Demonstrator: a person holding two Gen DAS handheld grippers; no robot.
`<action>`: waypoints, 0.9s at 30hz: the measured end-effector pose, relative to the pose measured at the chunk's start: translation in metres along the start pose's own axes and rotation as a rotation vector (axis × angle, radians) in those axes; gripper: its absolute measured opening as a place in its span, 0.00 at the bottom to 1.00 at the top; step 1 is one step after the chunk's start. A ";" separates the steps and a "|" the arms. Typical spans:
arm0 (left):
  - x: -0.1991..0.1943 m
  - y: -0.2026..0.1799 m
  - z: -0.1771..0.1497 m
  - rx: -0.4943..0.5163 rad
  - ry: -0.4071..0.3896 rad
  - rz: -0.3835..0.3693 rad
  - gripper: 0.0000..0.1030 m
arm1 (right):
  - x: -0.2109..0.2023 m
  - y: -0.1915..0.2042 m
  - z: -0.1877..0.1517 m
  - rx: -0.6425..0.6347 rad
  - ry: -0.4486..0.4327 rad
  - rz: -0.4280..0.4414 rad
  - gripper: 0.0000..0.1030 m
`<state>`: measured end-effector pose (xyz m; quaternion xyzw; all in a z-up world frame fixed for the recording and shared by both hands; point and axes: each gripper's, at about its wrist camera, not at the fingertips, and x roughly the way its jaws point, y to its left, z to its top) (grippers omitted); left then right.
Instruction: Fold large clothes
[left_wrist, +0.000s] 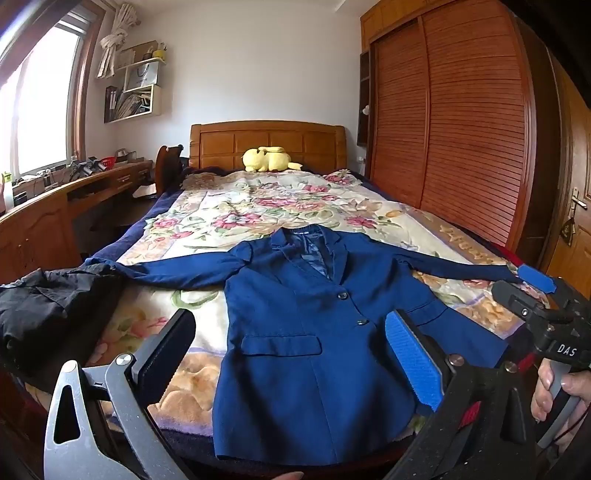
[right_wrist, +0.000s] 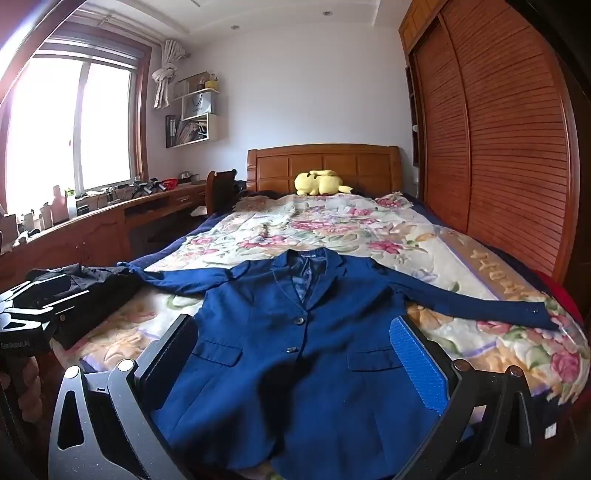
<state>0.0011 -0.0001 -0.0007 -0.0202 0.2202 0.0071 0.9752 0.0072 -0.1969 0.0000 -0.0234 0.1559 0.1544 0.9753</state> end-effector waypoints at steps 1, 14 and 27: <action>0.000 0.000 0.000 -0.003 0.001 0.000 1.00 | 0.000 0.000 0.000 0.001 0.000 -0.001 1.00; -0.001 0.012 0.000 -0.036 0.006 0.015 1.00 | -0.002 0.000 0.001 0.020 -0.003 0.007 1.00; -0.003 0.011 -0.004 -0.024 -0.002 0.023 1.00 | -0.001 0.000 0.000 0.017 -0.005 0.011 1.00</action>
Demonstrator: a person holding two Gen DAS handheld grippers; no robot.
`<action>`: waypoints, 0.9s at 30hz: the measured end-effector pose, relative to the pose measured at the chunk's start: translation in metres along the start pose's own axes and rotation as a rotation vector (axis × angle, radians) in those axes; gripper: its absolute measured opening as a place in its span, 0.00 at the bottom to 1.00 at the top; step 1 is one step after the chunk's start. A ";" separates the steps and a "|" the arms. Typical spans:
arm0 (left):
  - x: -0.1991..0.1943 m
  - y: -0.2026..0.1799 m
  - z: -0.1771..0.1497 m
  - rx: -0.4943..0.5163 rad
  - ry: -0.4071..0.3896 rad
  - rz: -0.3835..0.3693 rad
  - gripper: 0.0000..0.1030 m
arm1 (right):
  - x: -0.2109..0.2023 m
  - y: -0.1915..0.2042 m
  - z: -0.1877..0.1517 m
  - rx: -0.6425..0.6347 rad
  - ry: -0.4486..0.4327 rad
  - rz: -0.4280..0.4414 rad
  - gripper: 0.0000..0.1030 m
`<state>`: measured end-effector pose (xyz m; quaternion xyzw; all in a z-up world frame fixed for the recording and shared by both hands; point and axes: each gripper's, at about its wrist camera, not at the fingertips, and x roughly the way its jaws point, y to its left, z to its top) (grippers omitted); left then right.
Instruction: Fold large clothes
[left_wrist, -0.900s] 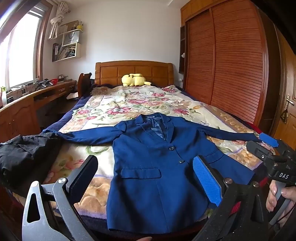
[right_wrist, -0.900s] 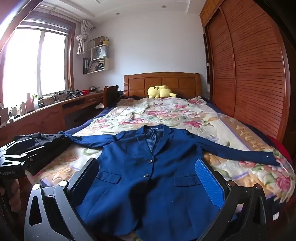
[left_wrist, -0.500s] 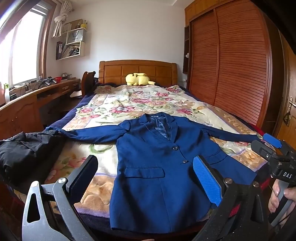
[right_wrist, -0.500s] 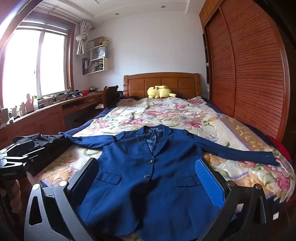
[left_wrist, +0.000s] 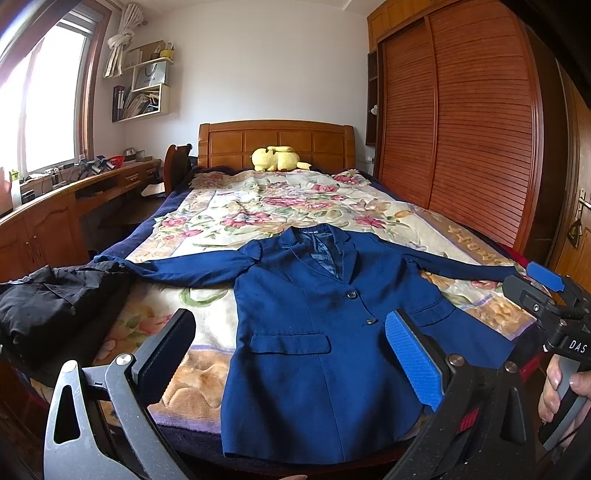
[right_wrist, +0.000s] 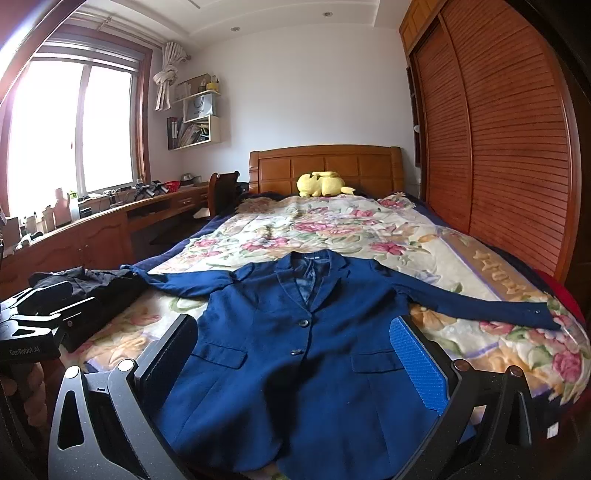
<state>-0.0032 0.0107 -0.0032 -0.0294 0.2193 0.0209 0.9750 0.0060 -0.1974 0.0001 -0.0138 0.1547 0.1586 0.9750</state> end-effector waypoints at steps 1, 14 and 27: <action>0.000 0.000 0.001 -0.002 0.001 0.000 1.00 | 0.000 0.000 0.000 0.000 0.001 0.001 1.00; -0.005 -0.003 -0.001 0.004 -0.006 0.000 1.00 | 0.001 0.001 0.000 0.000 0.003 0.005 1.00; -0.008 -0.010 0.000 0.017 -0.009 0.008 1.00 | 0.001 0.001 0.000 0.005 0.004 0.002 1.00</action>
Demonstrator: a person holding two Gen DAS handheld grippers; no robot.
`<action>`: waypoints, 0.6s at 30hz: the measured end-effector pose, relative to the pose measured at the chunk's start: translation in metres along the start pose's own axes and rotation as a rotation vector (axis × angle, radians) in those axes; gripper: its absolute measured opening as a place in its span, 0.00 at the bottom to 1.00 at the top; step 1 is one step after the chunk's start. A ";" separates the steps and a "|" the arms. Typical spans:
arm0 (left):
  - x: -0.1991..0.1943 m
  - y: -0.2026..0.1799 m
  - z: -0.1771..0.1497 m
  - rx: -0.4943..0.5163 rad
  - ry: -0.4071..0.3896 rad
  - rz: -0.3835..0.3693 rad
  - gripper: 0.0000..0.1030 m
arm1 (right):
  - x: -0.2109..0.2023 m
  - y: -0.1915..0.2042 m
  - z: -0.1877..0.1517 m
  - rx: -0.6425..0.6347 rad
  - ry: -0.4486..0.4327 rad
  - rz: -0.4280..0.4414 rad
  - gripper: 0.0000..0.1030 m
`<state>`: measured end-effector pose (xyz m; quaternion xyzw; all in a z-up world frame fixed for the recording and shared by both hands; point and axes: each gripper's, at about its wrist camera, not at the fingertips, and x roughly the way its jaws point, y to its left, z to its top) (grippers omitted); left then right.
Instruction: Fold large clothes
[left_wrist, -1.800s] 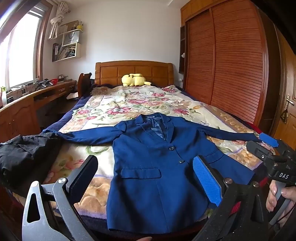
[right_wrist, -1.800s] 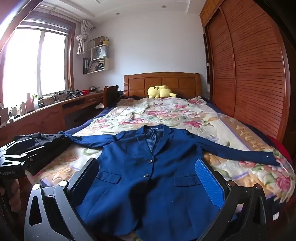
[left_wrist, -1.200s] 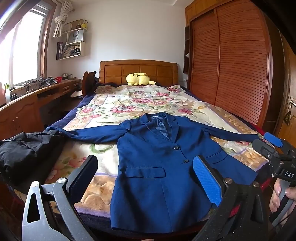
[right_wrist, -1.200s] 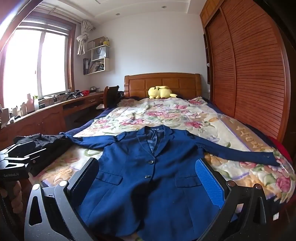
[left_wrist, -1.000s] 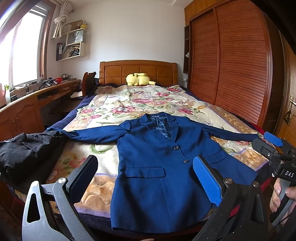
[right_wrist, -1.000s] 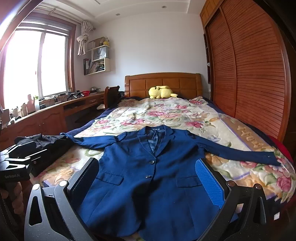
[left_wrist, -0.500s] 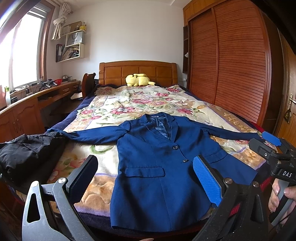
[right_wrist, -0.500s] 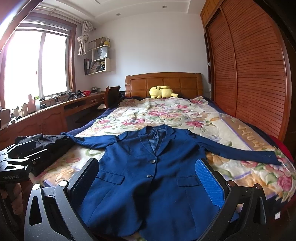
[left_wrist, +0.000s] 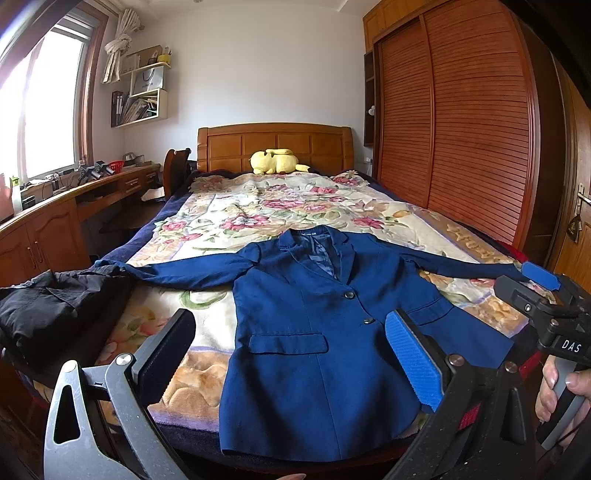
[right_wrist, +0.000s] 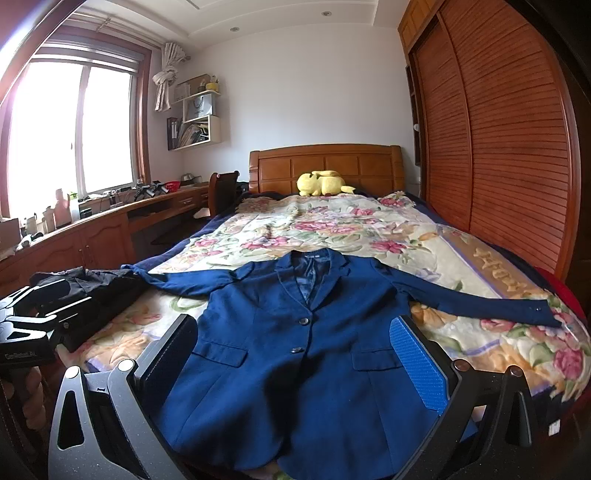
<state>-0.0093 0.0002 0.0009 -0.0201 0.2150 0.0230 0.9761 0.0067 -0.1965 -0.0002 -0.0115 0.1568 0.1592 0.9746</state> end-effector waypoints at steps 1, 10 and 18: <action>0.000 0.000 0.000 0.000 0.000 0.000 1.00 | 0.000 0.000 0.000 0.000 0.000 0.000 1.00; 0.000 -0.002 -0.001 0.000 0.002 0.001 1.00 | 0.001 0.000 -0.001 -0.003 0.003 -0.001 1.00; 0.002 -0.001 -0.001 -0.005 0.005 -0.001 1.00 | 0.001 0.000 -0.001 -0.002 0.003 -0.001 1.00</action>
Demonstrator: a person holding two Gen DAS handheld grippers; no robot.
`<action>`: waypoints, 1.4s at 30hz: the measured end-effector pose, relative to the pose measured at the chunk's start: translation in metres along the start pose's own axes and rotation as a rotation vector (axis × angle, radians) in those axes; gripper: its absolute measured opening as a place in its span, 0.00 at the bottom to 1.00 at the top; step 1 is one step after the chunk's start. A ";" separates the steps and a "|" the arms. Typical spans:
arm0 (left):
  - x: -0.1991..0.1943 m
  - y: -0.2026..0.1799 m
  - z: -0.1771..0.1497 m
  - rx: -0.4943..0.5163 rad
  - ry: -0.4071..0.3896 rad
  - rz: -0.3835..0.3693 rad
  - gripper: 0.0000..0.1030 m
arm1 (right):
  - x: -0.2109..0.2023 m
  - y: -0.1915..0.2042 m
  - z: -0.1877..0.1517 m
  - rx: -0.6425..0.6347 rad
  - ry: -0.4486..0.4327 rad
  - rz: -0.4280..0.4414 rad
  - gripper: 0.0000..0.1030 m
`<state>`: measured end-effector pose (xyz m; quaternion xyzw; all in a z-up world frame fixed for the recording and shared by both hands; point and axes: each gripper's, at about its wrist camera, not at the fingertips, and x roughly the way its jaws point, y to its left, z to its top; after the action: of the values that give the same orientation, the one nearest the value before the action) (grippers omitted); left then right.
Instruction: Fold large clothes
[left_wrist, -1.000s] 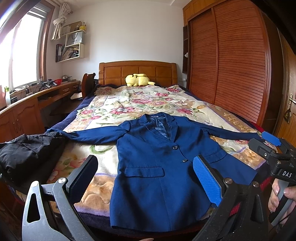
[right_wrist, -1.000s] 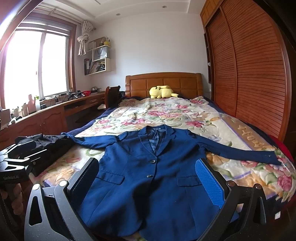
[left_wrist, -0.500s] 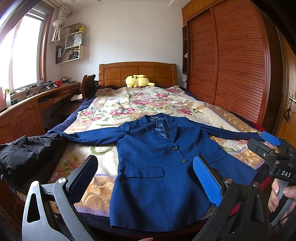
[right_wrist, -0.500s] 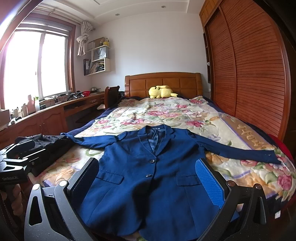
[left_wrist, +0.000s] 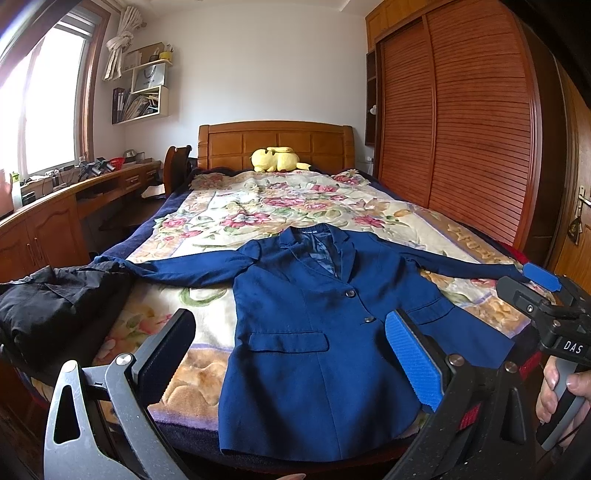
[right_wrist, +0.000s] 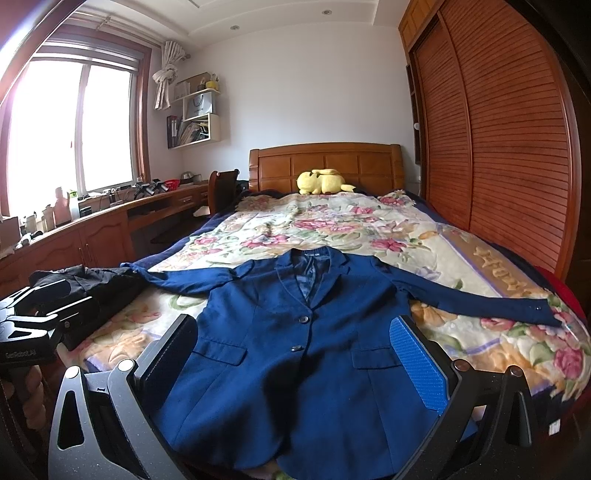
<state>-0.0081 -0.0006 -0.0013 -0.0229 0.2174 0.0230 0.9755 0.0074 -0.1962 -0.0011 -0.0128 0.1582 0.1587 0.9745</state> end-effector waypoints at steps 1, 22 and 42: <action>0.000 0.000 0.000 0.001 0.000 0.001 1.00 | 0.000 0.000 0.000 -0.001 0.000 0.001 1.00; 0.007 0.004 -0.003 -0.006 0.013 0.003 1.00 | 0.003 0.000 0.000 -0.008 0.006 0.008 1.00; 0.104 0.068 -0.041 -0.027 0.151 0.091 1.00 | 0.105 0.000 -0.015 -0.070 0.138 0.063 1.00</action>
<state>0.0650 0.0682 -0.0855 -0.0276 0.2907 0.0684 0.9540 0.0973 -0.1652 -0.0486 -0.0529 0.2197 0.1936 0.9547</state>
